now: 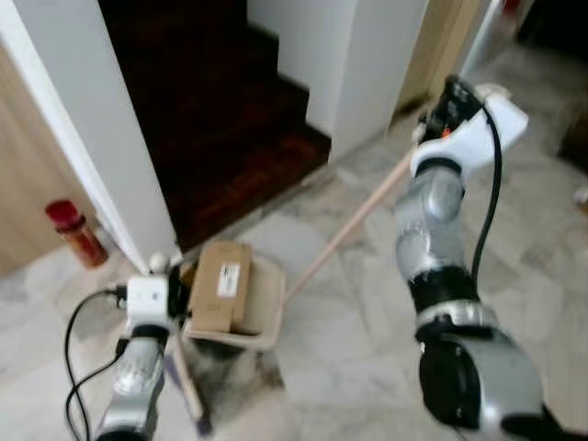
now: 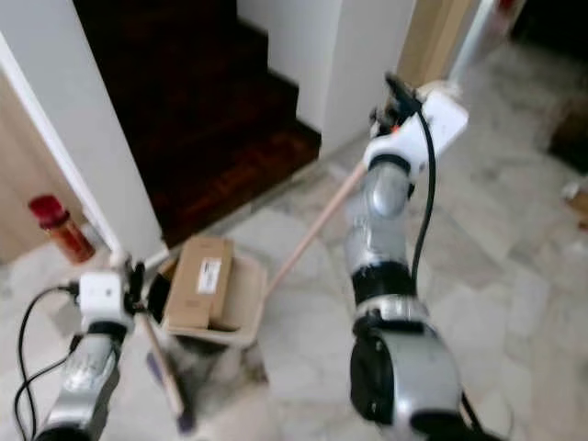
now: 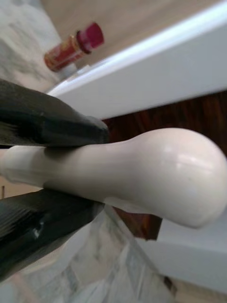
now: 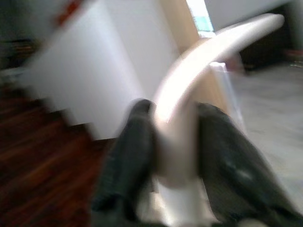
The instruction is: Sweep floor
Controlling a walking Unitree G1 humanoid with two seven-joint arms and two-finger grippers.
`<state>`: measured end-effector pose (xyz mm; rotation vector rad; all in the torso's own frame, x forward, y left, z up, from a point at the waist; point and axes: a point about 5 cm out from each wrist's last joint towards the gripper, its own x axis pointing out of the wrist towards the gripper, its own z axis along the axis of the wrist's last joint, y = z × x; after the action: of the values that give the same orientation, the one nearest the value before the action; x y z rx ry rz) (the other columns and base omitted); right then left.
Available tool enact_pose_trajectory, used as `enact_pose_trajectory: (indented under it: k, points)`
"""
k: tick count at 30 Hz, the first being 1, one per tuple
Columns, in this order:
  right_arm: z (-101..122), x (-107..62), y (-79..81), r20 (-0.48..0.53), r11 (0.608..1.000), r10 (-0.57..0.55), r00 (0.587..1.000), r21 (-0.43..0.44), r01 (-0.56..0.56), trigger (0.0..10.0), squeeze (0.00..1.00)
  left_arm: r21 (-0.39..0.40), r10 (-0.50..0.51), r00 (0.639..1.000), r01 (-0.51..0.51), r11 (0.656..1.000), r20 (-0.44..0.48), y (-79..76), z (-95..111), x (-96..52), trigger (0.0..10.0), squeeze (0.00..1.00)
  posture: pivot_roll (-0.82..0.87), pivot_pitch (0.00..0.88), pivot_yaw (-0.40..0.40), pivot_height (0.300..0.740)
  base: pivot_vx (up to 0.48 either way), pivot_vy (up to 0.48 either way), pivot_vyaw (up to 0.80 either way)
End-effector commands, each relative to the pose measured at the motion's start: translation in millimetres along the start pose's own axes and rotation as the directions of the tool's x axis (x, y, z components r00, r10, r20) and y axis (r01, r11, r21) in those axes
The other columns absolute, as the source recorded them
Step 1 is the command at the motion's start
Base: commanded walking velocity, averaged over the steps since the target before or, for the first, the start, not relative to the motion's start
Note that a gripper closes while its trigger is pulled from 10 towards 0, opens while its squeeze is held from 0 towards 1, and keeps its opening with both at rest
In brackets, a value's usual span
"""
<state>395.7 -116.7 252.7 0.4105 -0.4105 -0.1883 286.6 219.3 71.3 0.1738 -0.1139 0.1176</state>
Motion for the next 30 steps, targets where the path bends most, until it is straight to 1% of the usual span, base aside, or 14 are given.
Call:
enact_pose_trajectory:
  k: [1, 10, 18, 20, 24, 26, 28, 30]
  points:
    - [21, 9.1, -4.4, 0.086, 0.998, -0.035, 0.996, 0.058, 0.030, 10.0, 0.00, 0.011, -0.005, 1.000, 0.005, 1.000, 0.013, -0.5, 2, 0.5, 10.0, 0.00, 0.07, 0.049, -0.043, 0.740, 0.322, 0.000, 0.00]
    - [21, 9.4, -3.3, 0.088, 0.998, -0.031, 0.996, 0.060, 0.026, 10.0, 0.00, 0.011, -0.005, 1.000, 0.004, 1.000, 0.021, -0.6, 3, 1.2, 10.0, 0.00, 0.07, 0.050, -0.045, 0.740, 0.316, 0.000, 0.00]
    - [22, 11.0, 1.5, 0.082, 0.997, -0.013, 0.997, 0.076, 0.007, 10.0, 0.00, 0.014, -0.009, 1.000, 0.009, 1.000, 0.023, -2.4, 2, 0.2, 10.0, 0.00, 0.07, 0.048, -0.048, 0.740, 0.000, 0.000, 0.00]
    - [22, 10.9, 7.2, 0.085, 0.997, 0.016, 0.996, 0.068, -0.022, 10.0, 0.00, 0.012, -0.012, 1.000, 0.012, 1.000, 0.023, -2.7, 2, 0.1, 10.0, 0.00, 0.07, 0.048, -0.048, 0.740, 0.000, 0.000, 0.00]
    - [26, 12.5, 18.6, 0.101, 0.996, 0.088, 0.991, 0.025, -0.091, 10.0, 0.00, 0.011, -0.015, 1.000, 0.015, 1.000, 0.022, -3.0, 2, 0.4, 10.0, 0.00, 0.07, 0.045, -0.048, 0.740, 0.000, 0.000, 0.00]
    - [30, 15.1, 24.2, 0.122, 0.991, 0.133, 0.983, -0.029, -0.131, 10.0, 0.00, 0.009, -0.017, 1.000, 0.016, 1.000, 0.021, -3.4, 2, 0.3, 10.0, 0.00, 0.07, 0.039, -0.052, 0.740, 0.000, 0.000, 0.00]
    - [31, 16.6, 26.3, 0.129, 0.988, 0.150, 0.980, -0.056, -0.144, 10.0, 0.00, 0.008, -0.017, 1.000, 0.017, 1.000, 0.022, -3.5, 2, 0.3, 10.0, 0.00, 0.07, 0.039, -0.052, 0.740, 0.000, 0.000, 0.00]
    - [32, 19.0, 26.7, 0.123, 0.988, 0.150, 0.981, -0.055, -0.144, 10.0, 0.00, 0.009, -0.019, 1.000, 0.019, 1.000, 0.022, -4.2, 1, 0.1, 10.0, 0.00, 0.07, 0.033, -0.056, 0.740, 0.000, 0.000, 0.00]
